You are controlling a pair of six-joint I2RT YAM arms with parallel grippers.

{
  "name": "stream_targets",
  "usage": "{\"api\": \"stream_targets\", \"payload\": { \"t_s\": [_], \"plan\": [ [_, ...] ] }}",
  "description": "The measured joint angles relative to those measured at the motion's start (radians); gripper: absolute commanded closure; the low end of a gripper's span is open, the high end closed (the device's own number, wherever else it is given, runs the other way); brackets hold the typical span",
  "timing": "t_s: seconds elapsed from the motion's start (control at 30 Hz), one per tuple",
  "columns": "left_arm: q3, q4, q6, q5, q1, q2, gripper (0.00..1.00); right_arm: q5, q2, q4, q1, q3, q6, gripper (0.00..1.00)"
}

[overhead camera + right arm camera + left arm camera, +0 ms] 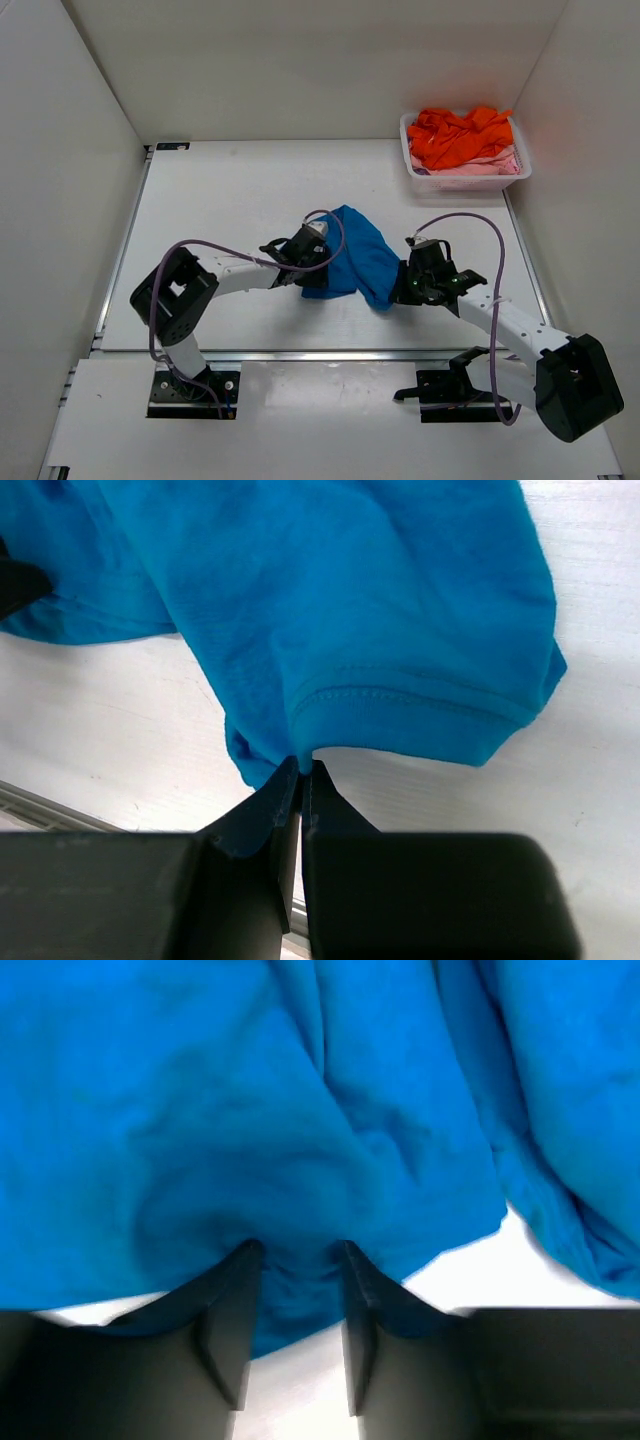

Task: Fold and stack the t-shirts
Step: Flatten out the tshirt

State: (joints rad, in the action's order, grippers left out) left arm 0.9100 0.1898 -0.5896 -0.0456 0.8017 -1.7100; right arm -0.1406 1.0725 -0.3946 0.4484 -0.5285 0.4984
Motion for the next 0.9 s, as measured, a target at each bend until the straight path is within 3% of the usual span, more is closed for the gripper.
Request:
{"api": "stream_targets", "payload": {
  "t_s": [0.03,0.07,0.37,0.47,0.67,0.9],
  "plan": [
    [0.005,-0.008,-0.003,-0.004,0.002,-0.010,0.84,-0.002,0.002,0.000,0.000,0.000,-0.001,1.00],
    [0.009,-0.016,-0.011,-0.008,0.003,-0.018,0.99,-0.003,0.003,0.001,-0.002,0.000,-0.001,1.00],
    [-0.034,-0.006,0.056,0.006,-0.062,0.022,1.00,-0.028,-0.008,-0.026,-0.103,0.002,-0.053,1.00],
    [-0.091,0.098,0.126,-0.031,-0.162,0.136,1.00,-0.043,-0.052,-0.063,-0.209,0.001,-0.104,1.00],
    [-0.150,0.201,0.248,-0.115,-0.492,0.413,1.00,-0.039,-0.111,-0.136,-0.393,-0.040,-0.182,1.00],
    [-0.136,0.278,0.298,-0.199,-0.560,0.515,1.00,-0.035,-0.190,-0.206,-0.527,-0.098,-0.207,1.00]
  ]
}}
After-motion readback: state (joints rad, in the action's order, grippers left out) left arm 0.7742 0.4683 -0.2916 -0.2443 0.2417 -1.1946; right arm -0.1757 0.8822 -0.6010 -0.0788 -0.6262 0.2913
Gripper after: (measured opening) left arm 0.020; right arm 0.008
